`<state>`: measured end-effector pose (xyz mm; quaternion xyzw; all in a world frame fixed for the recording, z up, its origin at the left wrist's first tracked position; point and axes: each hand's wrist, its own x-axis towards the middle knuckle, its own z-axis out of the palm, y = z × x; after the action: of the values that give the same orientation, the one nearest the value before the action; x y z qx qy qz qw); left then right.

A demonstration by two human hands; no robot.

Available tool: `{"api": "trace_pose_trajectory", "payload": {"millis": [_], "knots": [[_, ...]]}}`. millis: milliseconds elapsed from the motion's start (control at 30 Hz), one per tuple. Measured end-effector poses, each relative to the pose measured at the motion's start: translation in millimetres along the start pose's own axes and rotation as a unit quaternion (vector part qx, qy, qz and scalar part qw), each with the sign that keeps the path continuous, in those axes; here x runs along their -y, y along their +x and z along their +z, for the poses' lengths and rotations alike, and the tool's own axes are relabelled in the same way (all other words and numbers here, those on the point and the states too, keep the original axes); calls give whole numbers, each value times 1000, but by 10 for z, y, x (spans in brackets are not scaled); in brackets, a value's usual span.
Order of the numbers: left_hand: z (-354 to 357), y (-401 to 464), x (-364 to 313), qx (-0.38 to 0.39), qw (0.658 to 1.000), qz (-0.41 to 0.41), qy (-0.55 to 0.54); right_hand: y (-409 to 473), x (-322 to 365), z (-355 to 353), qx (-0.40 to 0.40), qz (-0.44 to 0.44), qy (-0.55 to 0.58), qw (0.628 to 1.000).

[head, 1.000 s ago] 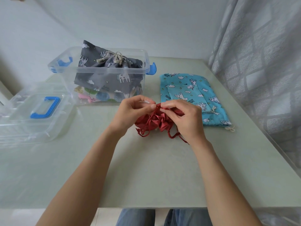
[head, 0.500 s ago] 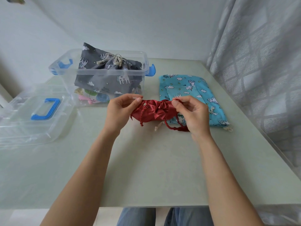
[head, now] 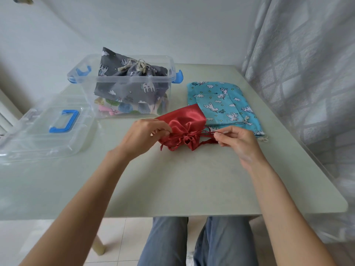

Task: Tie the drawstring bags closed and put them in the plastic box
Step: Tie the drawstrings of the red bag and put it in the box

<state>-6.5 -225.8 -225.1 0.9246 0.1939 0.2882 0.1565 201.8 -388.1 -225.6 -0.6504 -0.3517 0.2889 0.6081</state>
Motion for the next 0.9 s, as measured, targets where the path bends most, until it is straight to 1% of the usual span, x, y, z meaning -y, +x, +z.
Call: {"api": "trace_pose_trajectory", "payload": {"millis": [133, 300, 433, 533, 600, 700, 733, 800, 833, 867, 900], "knots": [[-61, -39, 24, 58, 994, 66, 58, -46, -66, -14, 11, 18, -11, 1000], [-127, -56, 39, 91, 985, 112, 100, -42, -95, -21, 12, 19, -20, 1000], [-88, -133, 74, 74, 989, 88, 90, -26, -125, 12, 6, 11, -29, 1000], [-9, -218, 23, 26, 993, 75, 85, -3, -168, 12, -9, -9, -64, 998], [11, -268, -20, -18, 998, 38, 39, 1, -152, -27, 20, -35, -99, 994], [-86, -311, -35, -68, 995, -61, -43, -39, -8, -104, 105, -53, -144, 983], [-145, -303, -27, -84, 991, -87, -57, -52, 61, -116, 120, -60, -150, 980], [-228, -243, 30, -114, 983, -130, -67, -71, 161, -91, 120, -71, -148, 979], [-253, -194, 84, -113, 979, -155, -70, -77, 196, -34, 115, -74, -155, 978], [-256, -139, 145, -98, 975, -184, -73, -81, 203, 36, 115, -78, -182, 974], [-250, -76, 205, -68, 972, -213, -75, -81, 199, 127, 122, -85, -233, 961]]}}
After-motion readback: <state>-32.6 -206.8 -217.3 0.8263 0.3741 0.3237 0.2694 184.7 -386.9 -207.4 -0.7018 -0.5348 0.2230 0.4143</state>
